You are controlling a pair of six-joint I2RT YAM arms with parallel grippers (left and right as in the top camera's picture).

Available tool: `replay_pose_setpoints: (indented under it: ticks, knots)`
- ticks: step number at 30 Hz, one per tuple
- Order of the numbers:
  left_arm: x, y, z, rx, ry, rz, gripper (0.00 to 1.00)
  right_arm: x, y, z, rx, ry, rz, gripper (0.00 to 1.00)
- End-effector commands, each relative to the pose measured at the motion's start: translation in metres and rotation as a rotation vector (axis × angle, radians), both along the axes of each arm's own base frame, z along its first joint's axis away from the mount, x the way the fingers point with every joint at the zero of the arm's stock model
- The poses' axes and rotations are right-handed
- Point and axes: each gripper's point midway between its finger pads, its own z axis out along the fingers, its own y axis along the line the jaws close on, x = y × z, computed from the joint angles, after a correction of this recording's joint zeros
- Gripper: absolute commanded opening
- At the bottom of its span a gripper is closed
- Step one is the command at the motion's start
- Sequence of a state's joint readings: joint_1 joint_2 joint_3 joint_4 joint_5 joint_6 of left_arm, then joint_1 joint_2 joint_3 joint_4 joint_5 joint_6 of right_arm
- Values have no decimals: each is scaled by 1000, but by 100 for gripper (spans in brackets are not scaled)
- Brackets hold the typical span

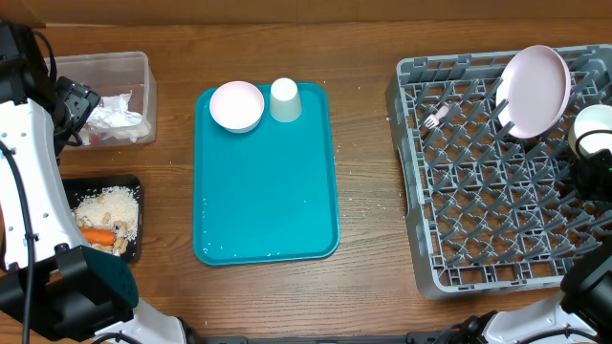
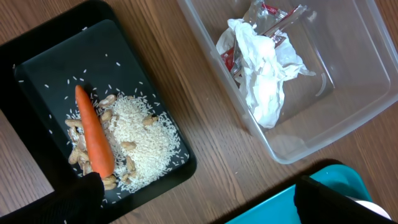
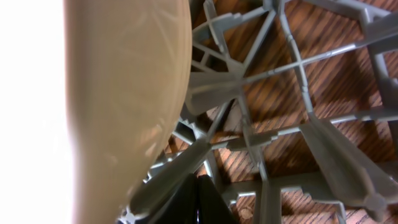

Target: Sort waste into correct bins and load items into the dishwasher rack

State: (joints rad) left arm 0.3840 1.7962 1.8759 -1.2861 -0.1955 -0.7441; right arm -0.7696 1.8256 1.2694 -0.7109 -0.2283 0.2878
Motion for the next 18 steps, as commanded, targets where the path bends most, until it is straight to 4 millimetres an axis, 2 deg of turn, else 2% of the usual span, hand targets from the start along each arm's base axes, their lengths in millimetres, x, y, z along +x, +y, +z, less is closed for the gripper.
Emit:
replay_pose_setpoints:
  ticks: [1,6,7,9,10,11,13,15,16,18]
  knots:
    - [0,1,3,19,0,-10,100,5,4,28,-16,-77,13,4]
    - [0,1,3,19,0,-10,100,14,7,101,-100,-247,20,4]
    - [0,1,3,19,0,-10,100,15,8,119,-124,-283,24,8]
    - [0,1,3,19,0,-10,100,15,8,151,-177,-342,25,38]
    - [0,1,3,19,0,-10,100,15,8,165,-205,-368,25,49]
    - [0,1,3,19,0,-10,100,14,7,178,-236,-393,23,49]
    - [0,1,3,19,0,-10,100,11,0,188,-275,-403,-18,49]
    - [0,1,3,19,0,-10,100,7,-9,185,-302,-376,-68,49]
    - [0,1,3,19,0,-10,100,7,-13,181,-305,-359,-78,46]
    - [0,1,3,19,0,-10,100,9,-15,167,-285,-329,-77,31]
